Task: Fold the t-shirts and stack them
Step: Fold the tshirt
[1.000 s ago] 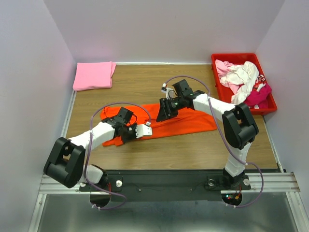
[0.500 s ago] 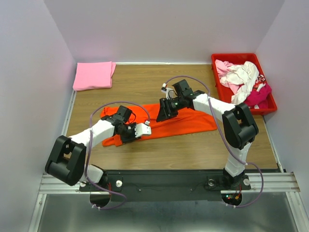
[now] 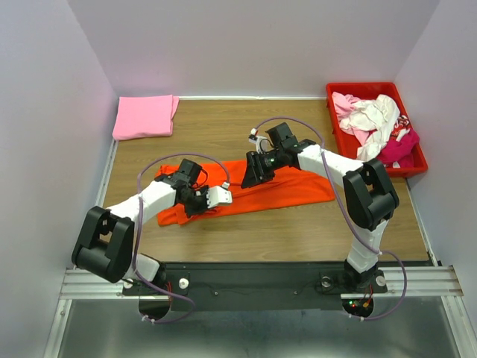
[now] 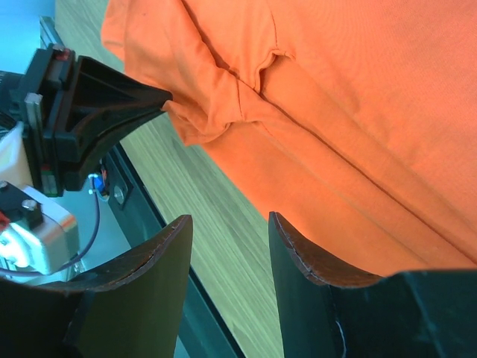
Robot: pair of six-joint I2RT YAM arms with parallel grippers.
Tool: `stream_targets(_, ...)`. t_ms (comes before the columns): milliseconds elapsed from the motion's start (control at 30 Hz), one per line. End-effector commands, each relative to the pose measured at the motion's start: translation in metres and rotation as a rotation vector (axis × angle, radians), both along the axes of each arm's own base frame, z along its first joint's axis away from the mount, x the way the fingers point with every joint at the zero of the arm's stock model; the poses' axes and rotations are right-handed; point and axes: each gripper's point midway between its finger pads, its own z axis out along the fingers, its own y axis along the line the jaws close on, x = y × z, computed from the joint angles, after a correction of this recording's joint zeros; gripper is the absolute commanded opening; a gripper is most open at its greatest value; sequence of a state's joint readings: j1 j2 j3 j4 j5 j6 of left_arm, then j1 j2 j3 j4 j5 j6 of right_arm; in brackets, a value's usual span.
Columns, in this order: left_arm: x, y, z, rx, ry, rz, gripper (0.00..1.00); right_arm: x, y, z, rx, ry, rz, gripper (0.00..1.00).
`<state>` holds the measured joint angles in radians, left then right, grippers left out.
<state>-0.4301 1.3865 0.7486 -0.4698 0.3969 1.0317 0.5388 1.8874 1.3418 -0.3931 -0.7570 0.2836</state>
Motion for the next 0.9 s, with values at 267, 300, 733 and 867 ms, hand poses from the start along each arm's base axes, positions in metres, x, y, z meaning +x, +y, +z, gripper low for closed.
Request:
stream_targets(267,0.051,0.004,0.057,-0.001,-0.123,0.004,0.0,0.004,-0.007,0.011,0.013,-0.035,-0.004,0.5)
stream_targets(300,0.06,0.005,0.063,0.005,-0.144,0.007,0.0,0.004,-0.008,0.011,0.013,-0.037,-0.005,0.5)
stream_targets(733,0.147,0.027,0.064,0.113,-0.248,-0.011,0.01,0.001,-0.019,0.007,-0.002,-0.034,-0.003,0.5)
stream_targets(867,0.164,0.024,0.065,0.119,-0.27,-0.026,0.02,-0.001,-0.02,0.003,-0.008,-0.029,0.003,0.5)
